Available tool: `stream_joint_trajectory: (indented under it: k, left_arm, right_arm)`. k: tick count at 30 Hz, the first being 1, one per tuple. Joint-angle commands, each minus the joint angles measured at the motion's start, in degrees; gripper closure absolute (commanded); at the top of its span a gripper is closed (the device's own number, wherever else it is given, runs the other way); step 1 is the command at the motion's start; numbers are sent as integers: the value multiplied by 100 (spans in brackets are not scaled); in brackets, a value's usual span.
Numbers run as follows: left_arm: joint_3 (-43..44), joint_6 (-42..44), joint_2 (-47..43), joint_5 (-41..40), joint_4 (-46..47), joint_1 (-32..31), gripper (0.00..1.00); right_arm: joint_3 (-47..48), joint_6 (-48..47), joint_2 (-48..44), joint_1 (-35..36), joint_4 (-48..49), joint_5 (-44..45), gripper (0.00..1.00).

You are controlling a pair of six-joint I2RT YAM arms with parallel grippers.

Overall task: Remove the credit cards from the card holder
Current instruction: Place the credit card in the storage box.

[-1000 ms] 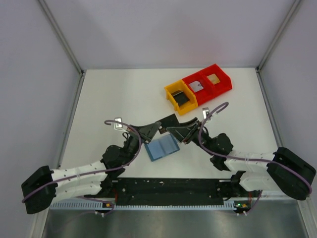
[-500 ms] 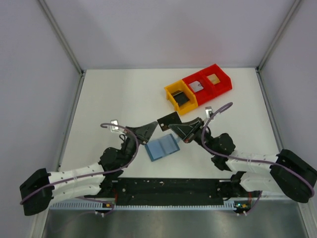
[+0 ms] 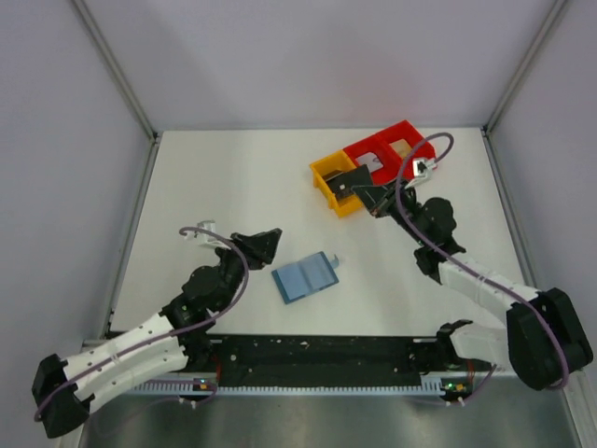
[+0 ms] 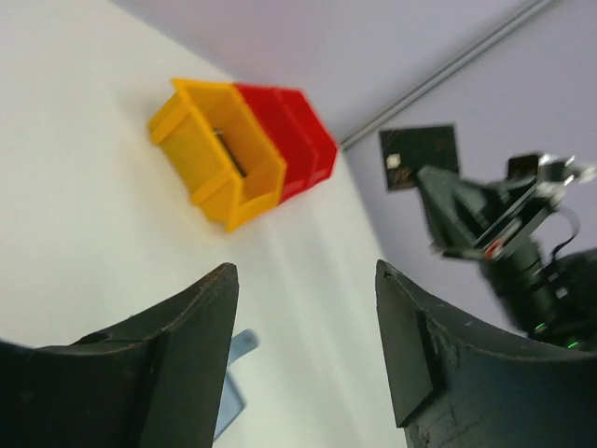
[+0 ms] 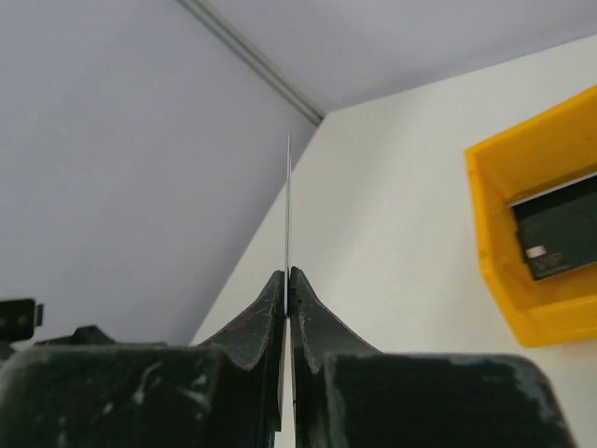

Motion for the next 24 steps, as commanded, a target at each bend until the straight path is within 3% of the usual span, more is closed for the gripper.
stream_joint_trajectory:
  k: [1,6,10,18,24]
  left_arm:
    - [164,442,535,767,-1227,346,32]
    - [40,565,931,1191,-1148,522,20]
    - [14,626,1081,1287,-1104,584,14]
    - [49,662,1335,1402,-1139,645,14]
    - [93,627,1459,1560,-1166,689,14]
  right_arm:
    - [922,-484,767,-691,-1200,-796,100]
    - [2038,-1126,1980,-991,-2045,-912,100]
    - [2609,-1215,2798,-1088,-2151,-789,100]
    - [3682,-1320,4169,-1088,-2476,-788,100]
    - [4061,-1171,4663,-1036,-2538,-973,100]
